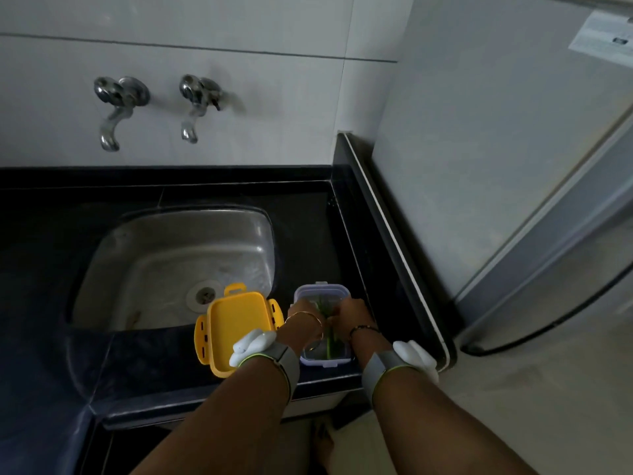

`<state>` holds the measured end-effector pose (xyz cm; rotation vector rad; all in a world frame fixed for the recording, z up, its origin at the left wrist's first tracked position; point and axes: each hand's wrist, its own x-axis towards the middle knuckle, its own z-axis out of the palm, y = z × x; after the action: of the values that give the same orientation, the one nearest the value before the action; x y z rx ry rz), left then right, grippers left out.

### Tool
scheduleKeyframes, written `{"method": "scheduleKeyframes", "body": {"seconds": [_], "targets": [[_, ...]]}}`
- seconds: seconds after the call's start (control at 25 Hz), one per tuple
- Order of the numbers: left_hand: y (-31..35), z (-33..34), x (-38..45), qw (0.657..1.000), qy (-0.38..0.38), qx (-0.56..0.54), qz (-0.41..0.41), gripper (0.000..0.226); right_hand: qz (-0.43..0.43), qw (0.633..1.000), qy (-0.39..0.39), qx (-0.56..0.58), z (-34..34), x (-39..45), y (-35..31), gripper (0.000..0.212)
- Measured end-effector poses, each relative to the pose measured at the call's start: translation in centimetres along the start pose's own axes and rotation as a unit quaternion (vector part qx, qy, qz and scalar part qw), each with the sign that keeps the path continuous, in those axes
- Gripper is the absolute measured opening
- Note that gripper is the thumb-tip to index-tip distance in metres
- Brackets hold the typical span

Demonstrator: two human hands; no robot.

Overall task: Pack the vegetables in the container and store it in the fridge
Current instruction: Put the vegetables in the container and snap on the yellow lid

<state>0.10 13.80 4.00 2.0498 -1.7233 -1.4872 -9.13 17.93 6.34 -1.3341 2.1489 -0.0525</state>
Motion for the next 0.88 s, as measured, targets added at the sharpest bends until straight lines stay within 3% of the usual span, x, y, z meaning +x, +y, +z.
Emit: {"method": "scheduleKeyframes", "body": {"seconds": [0.08,0.12,0.2,0.28,0.36,0.44,0.56,0.64,0.72,0.8,0.88], "targets": [[-0.5,-0.5,-0.1,0.997,0.011,0.068,0.022,0.033,0.012,0.999,0.027,-0.02,-0.1,-0.2,-0.5,0.03],[-0.4,-1.7,-0.7,0.998,0.038,0.046,0.025,0.031,-0.008,0.997,0.068,-0.025,-0.3,-0.5,-1.1,0.031],[-1.0,-4.9,-0.3,0.993,0.108,-0.026,0.028,0.031,-0.083,0.987,0.137,-0.022,-0.8,-1.0,-2.7,0.029],[-2.6,-8.2,-0.6,0.981,0.189,-0.027,0.01,0.035,-0.165,0.975,0.149,-0.006,-0.6,-1.4,-5.1,0.024],[-5.7,-10.7,-0.9,0.968,0.243,-0.009,-0.056,0.047,-0.22,0.969,0.115,0.012,0.9,-1.7,-8.1,0.023],[-8.9,-12.0,-1.6,0.95,0.263,-0.025,-0.165,0.061,-0.232,0.972,0.028,0.0,3.7,-2.1,-10.7,0.032],[-13.5,-12.7,-1.7,0.928,0.214,-0.174,-0.25,0.069,-0.195,0.97,-0.122,-0.078,8.2,-3.2,-13.0,0.056],[-14.2,-12.3,-2.0,0.936,0.157,-0.239,-0.206,0.069,-0.175,0.968,-0.141,-0.111,9.2,-3.5,-13.2,0.067],[-14.0,-12.3,-2.6,0.933,0.16,-0.275,-0.17,0.078,-0.155,0.972,-0.159,-0.082,8.7,-3.7,-13.6,0.077],[-12.8,-12.8,-3.7,0.905,0.186,-0.355,-0.142,0.087,-0.119,0.977,-0.175,0.025,7.3,-4.5,-14.2,0.083],[-10.9,-13.2,-4.7,0.879,0.188,-0.431,-0.074,0.09,-0.106,0.976,-0.138,0.134,5.3,-5.4,-14.7,0.077]]}}
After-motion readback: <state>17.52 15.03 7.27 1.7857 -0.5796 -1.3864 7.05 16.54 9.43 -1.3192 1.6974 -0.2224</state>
